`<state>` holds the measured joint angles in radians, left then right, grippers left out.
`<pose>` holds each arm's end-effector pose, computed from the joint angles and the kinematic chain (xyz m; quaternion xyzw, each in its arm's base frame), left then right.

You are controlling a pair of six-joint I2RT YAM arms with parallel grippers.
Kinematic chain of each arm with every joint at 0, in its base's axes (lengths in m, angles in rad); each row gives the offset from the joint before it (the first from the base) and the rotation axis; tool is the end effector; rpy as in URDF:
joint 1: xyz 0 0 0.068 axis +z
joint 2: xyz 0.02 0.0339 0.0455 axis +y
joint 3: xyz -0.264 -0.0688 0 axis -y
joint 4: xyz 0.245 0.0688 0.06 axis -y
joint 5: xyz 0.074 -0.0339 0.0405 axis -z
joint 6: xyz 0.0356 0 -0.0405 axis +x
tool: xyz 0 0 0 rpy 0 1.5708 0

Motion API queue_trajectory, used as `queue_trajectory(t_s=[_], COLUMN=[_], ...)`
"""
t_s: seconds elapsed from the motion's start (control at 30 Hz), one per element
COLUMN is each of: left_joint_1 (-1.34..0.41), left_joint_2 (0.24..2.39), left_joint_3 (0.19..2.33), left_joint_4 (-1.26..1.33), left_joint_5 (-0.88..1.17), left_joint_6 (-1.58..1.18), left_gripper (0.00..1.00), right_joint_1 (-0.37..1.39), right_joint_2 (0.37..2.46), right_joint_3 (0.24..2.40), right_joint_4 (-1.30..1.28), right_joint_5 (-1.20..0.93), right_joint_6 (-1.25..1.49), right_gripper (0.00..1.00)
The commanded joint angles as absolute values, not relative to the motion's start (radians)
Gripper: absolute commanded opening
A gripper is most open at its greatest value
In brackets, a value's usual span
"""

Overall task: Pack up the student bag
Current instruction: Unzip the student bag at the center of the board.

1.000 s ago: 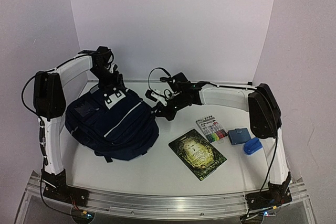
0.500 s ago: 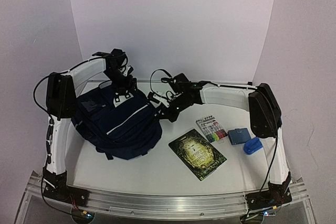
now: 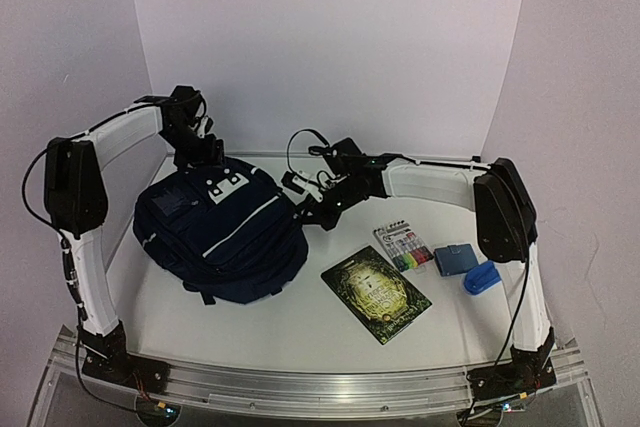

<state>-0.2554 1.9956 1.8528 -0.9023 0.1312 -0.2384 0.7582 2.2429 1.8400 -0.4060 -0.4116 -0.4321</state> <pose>0.4194 -0.1143 0.2840 0.0252 0.9634 -0.1247 0.2359 0.3582 0.3589 0.2021 -0.5724 0.7099 0.2463 0.3283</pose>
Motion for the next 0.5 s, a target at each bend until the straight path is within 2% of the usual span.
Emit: queue_trajectory(t_s=[0.0,0.17,0.47], left_joint_1=[-0.274,-0.275,-0.281], left_joint_2=[1.889,1.977,2.175], left_joint_3=[1.754,1.821,2.013], left_joint_4=[-0.821,-0.843,-0.910], left_joint_5=[0.348,0.474,0.500], left_joint_6=[-0.190,-0.161,-0.112], left_gripper=[0.74,0.73,0.74], right_joint_1=[0.719,0.718,0.718], right_joint_2=[2.228,2.232,2.247], right_joint_3=[1.848,1.842,1.876], right_joint_4=[-0.319,-0.289,-0.287], right_joint_5=[-0.471,-0.474,-0.472], right_joint_6=[-0.382,-0.406,-0.405], right_gripper=[0.00,0.00,0.00])
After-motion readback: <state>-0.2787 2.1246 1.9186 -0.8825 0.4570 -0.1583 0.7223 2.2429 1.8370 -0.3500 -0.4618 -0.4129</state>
